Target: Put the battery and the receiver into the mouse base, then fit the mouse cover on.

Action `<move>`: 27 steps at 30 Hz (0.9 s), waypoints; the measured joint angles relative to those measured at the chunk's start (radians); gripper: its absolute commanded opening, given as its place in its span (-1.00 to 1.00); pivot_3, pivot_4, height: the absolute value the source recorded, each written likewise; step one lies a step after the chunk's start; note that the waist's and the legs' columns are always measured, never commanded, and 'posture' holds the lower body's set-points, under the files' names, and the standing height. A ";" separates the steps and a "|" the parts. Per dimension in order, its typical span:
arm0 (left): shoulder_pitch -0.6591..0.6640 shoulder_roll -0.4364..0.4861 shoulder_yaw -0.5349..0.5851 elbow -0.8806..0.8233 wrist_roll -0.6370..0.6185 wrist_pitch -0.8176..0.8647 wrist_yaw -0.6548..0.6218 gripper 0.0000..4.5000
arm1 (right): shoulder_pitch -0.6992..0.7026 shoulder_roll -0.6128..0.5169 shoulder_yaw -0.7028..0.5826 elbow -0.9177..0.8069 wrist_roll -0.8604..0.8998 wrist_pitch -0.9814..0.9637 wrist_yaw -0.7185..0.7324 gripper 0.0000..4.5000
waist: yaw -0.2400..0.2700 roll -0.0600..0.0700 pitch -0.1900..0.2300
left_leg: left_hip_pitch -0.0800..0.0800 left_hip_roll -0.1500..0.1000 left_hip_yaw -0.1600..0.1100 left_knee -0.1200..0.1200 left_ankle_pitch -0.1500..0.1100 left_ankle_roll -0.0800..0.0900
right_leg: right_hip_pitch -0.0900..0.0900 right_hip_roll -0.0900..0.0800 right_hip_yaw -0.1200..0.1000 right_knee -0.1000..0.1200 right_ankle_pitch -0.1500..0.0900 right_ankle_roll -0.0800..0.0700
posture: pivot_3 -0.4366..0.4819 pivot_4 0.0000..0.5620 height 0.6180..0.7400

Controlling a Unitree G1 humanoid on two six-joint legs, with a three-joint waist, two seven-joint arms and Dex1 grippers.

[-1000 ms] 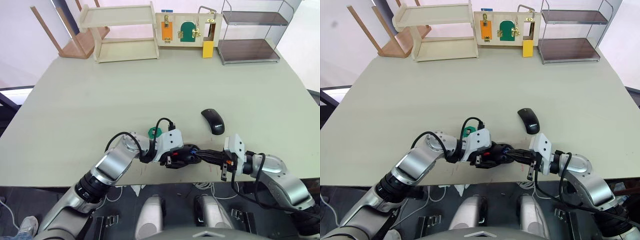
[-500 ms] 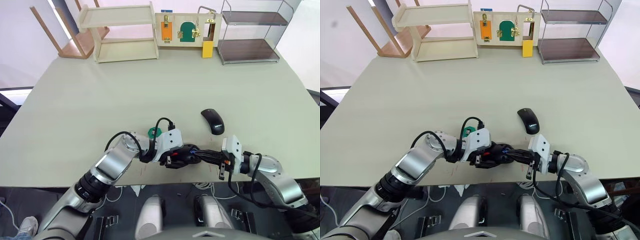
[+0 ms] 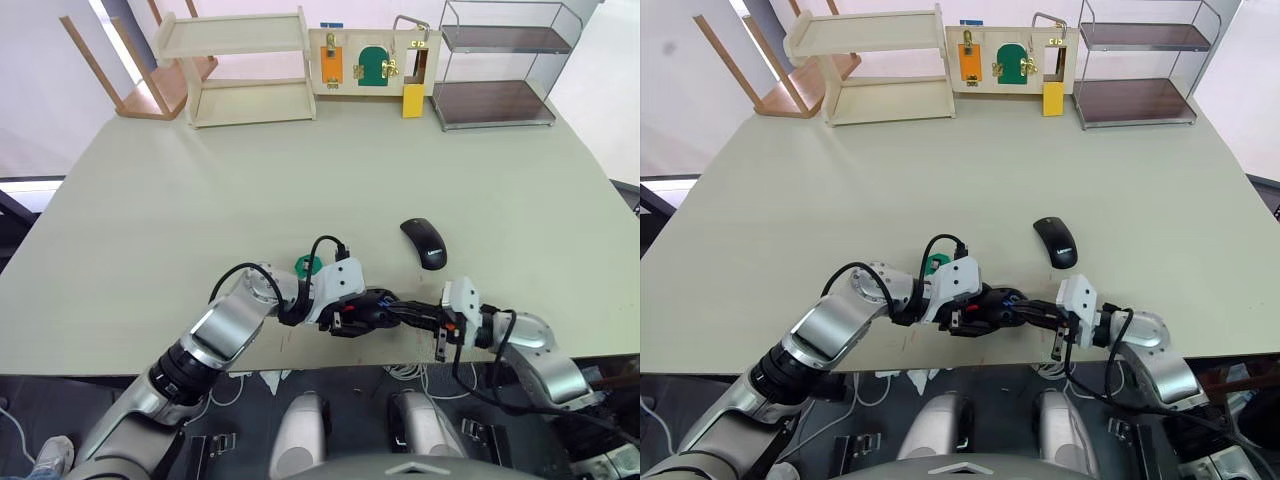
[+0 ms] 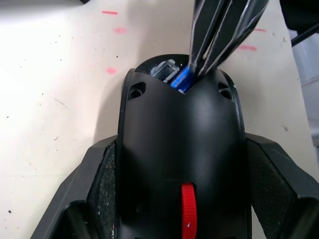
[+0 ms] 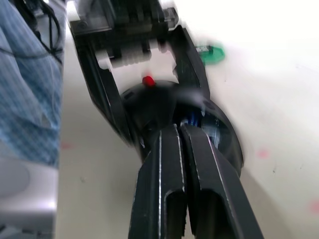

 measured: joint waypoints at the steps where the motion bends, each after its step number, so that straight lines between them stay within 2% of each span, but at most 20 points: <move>1: 0.000 0.001 0.000 0.001 0.000 0.001 0.000 0.31 | -0.002 0.002 0.000 0.002 0.000 0.001 0.000 -0.96 | 0.000 0.000 -0.001 | 0.000 0.000 0.000 0.000 0.000 0.000 | 0.000 0.000 0.000 0.000 0.000 0.000 | -0.05 -0.47 1.00; 16: 0.000 -0.005 -0.002 0.007 0.000 0.001 0.001 0.31 | 0.005 -0.018 -0.017 -0.035 -0.004 0.032 -0.008 -0.96 | 0.001 0.000 -0.005 | 0.000 0.000 0.000 0.000 0.000 0.000 | 0.000 0.000 0.000 0.000 0.000 0.000 | -0.05 -0.47 1.00; 18: 0.000 -0.006 -0.002 0.007 -0.001 0.001 0.003 0.31 | 0.015 -0.019 -0.066 -0.041 -0.015 0.042 -0.065 -0.96 | 0.001 0.000 -0.005 | 0.000 0.000 0.000 0.000 0.000 0.000 | 0.000 0.000 0.000 0.000 0.000 0.000 | -0.05 -0.47 1.00; 21: -0.001 -0.007 -0.002 0.006 -0.003 0.001 0.001 0.31 | 0.060 -0.020 -0.117 -0.046 0.025 0.037 -0.064 -0.96 | 0.004 0.000 -0.004 | -0.001 0.000 0.000 0.000 0.000 0.000 | -0.001 0.000 0.000 0.000 0.000 0.000 | -0.05 -0.47 1.00; 27: -0.002 -0.007 -0.001 0.007 -0.003 0.004 0.004 0.31 | 0.151 -0.062 -0.212 -0.086 0.141 0.015 0.050 -0.96 | 0.002 0.001 -0.004 | -0.001 0.000 0.001 0.000 0.000 0.000 | -0.001 0.000 0.001 0.000 0.000 0.000 | -0.05 -0.47 1.00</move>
